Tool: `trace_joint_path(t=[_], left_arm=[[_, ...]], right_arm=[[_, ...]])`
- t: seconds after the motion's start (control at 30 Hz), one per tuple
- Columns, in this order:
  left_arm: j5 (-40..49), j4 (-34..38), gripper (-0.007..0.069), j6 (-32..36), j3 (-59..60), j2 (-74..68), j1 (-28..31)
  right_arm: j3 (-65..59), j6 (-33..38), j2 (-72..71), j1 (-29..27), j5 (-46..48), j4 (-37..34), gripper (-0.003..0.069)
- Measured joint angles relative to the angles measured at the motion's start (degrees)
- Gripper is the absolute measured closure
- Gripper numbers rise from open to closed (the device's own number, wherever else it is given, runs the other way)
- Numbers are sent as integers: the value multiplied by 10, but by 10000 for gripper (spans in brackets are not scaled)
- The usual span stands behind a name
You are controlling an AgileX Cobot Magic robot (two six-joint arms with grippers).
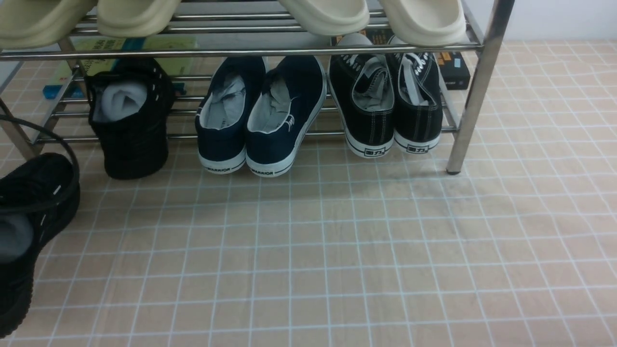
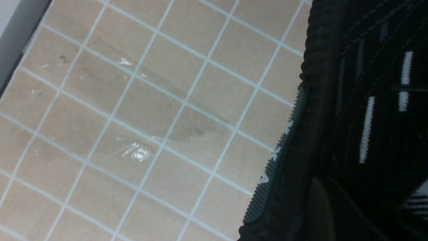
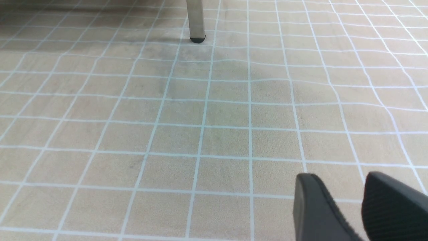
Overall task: Take the shoes off the shelf from the light coffee tablecloth by hand.
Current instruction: 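Set the held shoe down on the floor in front of the rack with the left gripper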
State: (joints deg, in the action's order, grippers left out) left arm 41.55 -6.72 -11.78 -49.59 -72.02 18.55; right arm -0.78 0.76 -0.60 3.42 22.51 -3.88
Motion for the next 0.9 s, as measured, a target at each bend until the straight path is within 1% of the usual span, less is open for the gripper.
trace_joint_path(t=[0.1, 0.17, 0.33, 0.47, 0.6, 0.63, 0.67, 0.7, 0.73, 0.77, 0.8, 0.83, 0.9], left_arm=[[-49, 0, 613, 0, 20, -2, 0], [-67, 0, 613, 0, 29, -9, 0], [-78, -2, 606, 0, 42, -41, 0], [-85, -7, 585, 1, 42, -69, 0], [-104, -40, 489, 1, 42, -86, 0], [-104, -42, 475, 1, 42, -86, 0], [-100, -67, 410, 1, 41, -86, 0], [-95, -77, 379, 0, 38, -85, 0], [-91, -80, 372, 0, 36, -84, 0], [-73, -88, 318, 0, 24, -79, 0], [-56, -88, 292, 0, 13, -73, 0], [-35, -86, 272, -1, -1, -66, 0], [3, -68, 268, -1, -35, -52, 0]], right_arm=[[0, 0, 0, 0, 0, 0, 420], [0, 0, 0, 0, 0, 0, 420], [0, 0, 0, 0, 0, 0, 420], [0, 0, 0, 0, 0, 0, 420], [0, 0, 0, 0, 0, 0, 420], [0, 0, 0, 0, 0, 0, 420], [0, 0, 0, 0, 0, 0, 420], [0, 0, 0, 0, 0, 0, 420], [0, 0, 0, 0, 0, 0, 420], [0, 0, 0, 0, 0, 0, 420], [0, 0, 0, 0, 0, 0, 420], [0, 0, 0, 0, 0, 0, 420], [0, 0, 0, 0, 0, 0, 420]])
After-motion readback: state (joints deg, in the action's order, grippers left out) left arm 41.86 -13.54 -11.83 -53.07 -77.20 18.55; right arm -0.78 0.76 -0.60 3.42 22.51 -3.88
